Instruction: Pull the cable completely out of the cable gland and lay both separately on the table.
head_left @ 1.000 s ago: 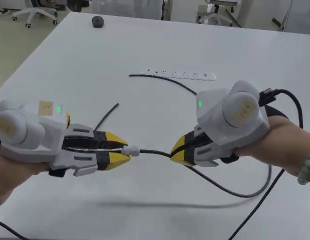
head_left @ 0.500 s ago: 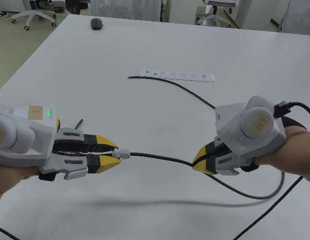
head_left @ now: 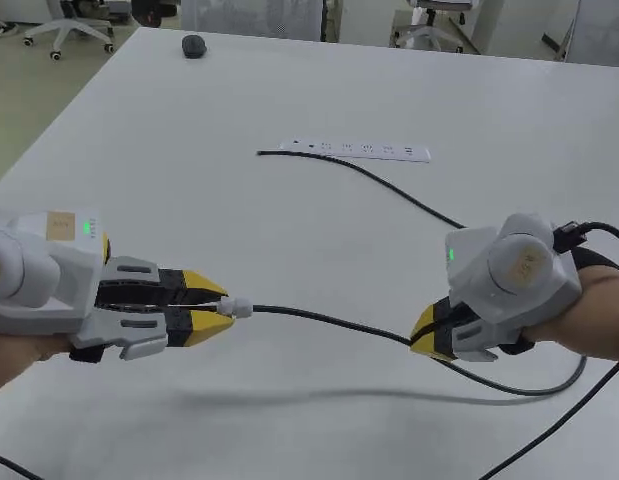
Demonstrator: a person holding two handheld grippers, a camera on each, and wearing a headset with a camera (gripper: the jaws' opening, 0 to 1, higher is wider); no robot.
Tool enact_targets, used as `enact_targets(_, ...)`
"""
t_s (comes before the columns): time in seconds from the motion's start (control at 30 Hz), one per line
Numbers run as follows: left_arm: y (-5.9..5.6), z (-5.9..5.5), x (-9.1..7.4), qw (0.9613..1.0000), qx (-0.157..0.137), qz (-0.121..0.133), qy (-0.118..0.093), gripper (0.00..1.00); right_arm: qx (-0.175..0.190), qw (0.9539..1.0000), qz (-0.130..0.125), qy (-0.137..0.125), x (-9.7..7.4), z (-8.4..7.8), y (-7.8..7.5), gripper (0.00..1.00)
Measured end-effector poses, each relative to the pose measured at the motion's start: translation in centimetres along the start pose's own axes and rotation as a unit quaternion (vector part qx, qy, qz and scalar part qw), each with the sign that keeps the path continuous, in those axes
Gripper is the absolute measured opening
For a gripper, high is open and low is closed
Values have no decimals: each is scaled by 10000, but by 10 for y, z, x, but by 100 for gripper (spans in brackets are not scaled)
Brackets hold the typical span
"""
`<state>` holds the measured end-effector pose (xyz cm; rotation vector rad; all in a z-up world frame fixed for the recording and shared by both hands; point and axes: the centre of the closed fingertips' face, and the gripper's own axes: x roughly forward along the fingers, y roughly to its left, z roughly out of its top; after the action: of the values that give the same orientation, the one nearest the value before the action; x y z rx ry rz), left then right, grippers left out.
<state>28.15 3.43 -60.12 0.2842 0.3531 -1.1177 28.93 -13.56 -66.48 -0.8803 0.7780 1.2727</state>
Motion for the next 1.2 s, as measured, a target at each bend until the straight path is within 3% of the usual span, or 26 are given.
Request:
enact_targets(0.33, -2, -1, 3, 10000, -24, 26, 30, 16, 118, 9999, -16, 46, -5, 0, 3, 1)
enact_targets(0.43, -2, 1, 5, 10000, -24, 45, 19, 16, 124, 9995, -152, -237, -11, 20, 0, 6)
enact_targets(0.6, -7, 5, 10, 10000, 21, 5, 21, 15, 43, 9949, -118, -999, -19, 87, 5, 9)
enact_targets(0.73, -11, 11, 13, 10000, 87, -42, -9, 15, -253, 9929, -63, -1164, -11, 125, 13, 9)
enact_targets(0.83, -12, 14, 14, 9999, 121, -59, -23, 15, -468, 9934, -49, -1042, 1, 134, 14, 8)
enact_targets(0.97, -13, 16, 16, 9998, 172, -77, -29, 15, -480, 9926, 54, -1113, 4, 145, 17, 6)
enact_targets(1.2, -17, 20, 20, 9997, 208, -130, -73, 15, -567, 9937, 137, -961, 8, 142, 17, 0)
